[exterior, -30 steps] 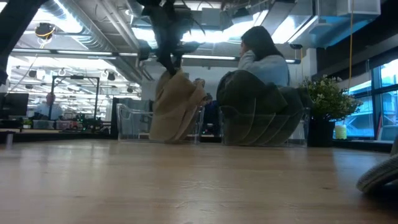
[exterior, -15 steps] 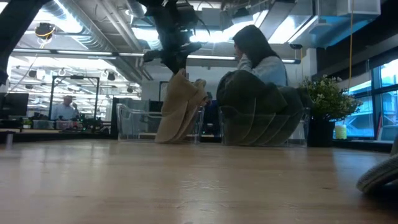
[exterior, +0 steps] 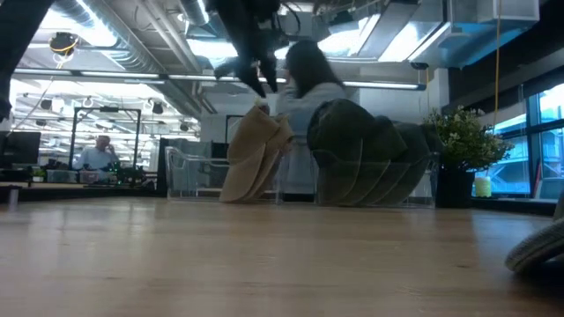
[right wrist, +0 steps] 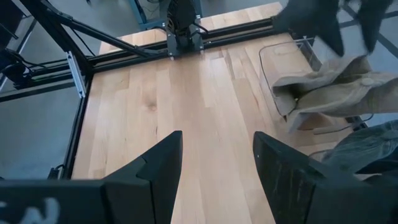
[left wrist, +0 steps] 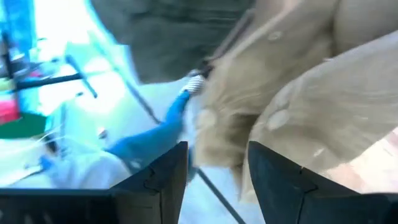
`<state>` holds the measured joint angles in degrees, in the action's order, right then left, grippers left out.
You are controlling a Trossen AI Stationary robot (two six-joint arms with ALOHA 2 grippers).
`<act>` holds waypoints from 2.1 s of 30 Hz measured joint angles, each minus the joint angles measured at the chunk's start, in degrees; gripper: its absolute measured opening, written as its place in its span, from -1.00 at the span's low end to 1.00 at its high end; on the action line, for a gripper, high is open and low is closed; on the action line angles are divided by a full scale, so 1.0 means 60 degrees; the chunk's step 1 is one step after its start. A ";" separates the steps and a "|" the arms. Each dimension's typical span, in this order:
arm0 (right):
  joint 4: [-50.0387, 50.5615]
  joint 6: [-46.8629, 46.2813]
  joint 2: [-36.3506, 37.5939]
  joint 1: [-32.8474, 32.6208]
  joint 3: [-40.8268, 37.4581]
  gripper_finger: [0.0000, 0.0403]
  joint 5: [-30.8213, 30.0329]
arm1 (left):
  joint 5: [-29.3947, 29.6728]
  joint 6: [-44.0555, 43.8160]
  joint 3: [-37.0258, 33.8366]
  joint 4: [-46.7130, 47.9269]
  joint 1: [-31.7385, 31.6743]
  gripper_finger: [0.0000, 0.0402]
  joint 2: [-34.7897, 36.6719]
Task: Pick & Place hat
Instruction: Put the black cap into the right transparent bin
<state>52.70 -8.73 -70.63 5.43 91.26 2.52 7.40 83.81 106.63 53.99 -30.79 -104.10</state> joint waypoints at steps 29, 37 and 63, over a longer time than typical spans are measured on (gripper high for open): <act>0.1496 -0.6753 0.0047 -0.2944 -0.2390 -0.02 0.0967 | -0.6038 -1.1485 -0.2610 -0.2164 0.2253 -0.17 0.3535; 0.1067 -0.9961 0.0047 -0.4757 -0.3187 -0.02 0.0589 | -0.5981 -1.3779 -0.6878 -0.7790 0.2459 -0.18 0.5338; -0.5001 -1.7149 -0.0143 -0.9578 -0.7613 -0.02 0.0804 | -0.5930 -1.4343 -0.8178 -1.0728 0.3045 -0.19 0.6121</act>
<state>22.69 -111.63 -71.49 -52.04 45.58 7.35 -28.18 -2.25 57.56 -10.37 -12.51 -67.37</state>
